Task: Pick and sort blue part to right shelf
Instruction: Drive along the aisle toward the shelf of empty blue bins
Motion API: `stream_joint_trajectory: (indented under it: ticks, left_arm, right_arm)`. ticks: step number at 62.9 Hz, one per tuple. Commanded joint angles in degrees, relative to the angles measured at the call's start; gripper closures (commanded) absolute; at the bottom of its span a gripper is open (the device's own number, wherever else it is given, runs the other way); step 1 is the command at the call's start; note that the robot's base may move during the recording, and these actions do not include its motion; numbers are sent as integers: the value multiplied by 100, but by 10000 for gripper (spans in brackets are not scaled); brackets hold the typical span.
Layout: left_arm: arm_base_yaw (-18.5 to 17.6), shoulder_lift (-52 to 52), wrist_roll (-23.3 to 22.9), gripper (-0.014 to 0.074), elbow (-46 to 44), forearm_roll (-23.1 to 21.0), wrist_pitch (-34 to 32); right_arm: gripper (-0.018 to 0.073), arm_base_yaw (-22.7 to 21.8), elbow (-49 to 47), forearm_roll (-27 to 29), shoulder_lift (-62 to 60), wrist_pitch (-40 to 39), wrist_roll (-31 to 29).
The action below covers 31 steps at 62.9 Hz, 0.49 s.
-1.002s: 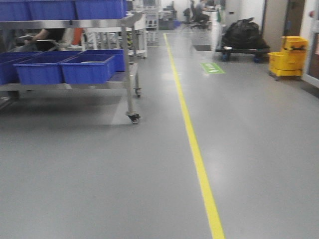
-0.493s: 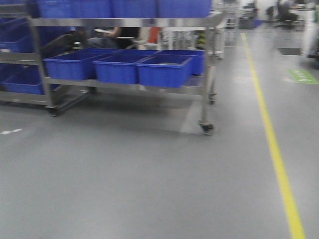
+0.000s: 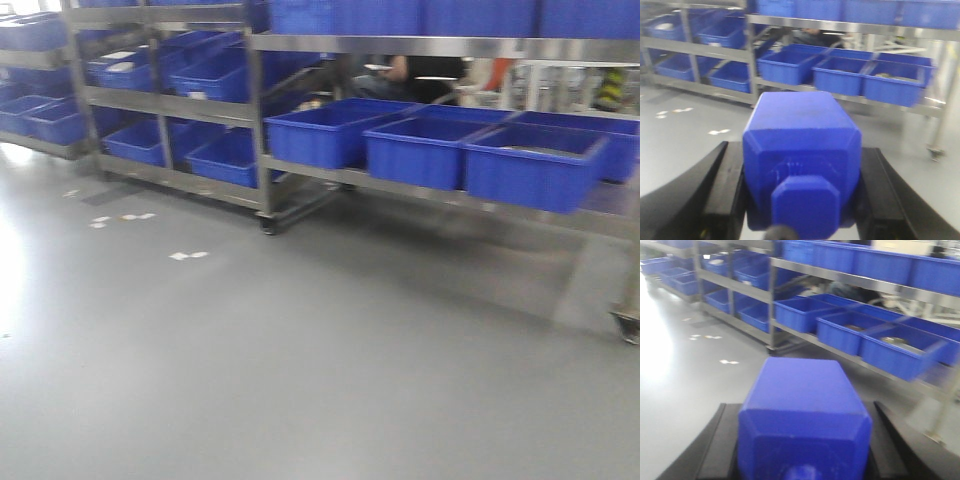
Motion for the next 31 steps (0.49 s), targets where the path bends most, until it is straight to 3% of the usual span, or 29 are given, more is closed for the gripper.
stream_joint_trajectory:
  ticks: [1,31]
  left_arm:
    - [10,47,-24,265,-217,-77,-480]
    - [10,47,-24,265,-217,-77,-480]
  right_arm:
    - [166,-20,-172,-72,42,-517,-68]
    - [166,-20,-172,-72,42,-517,-68]
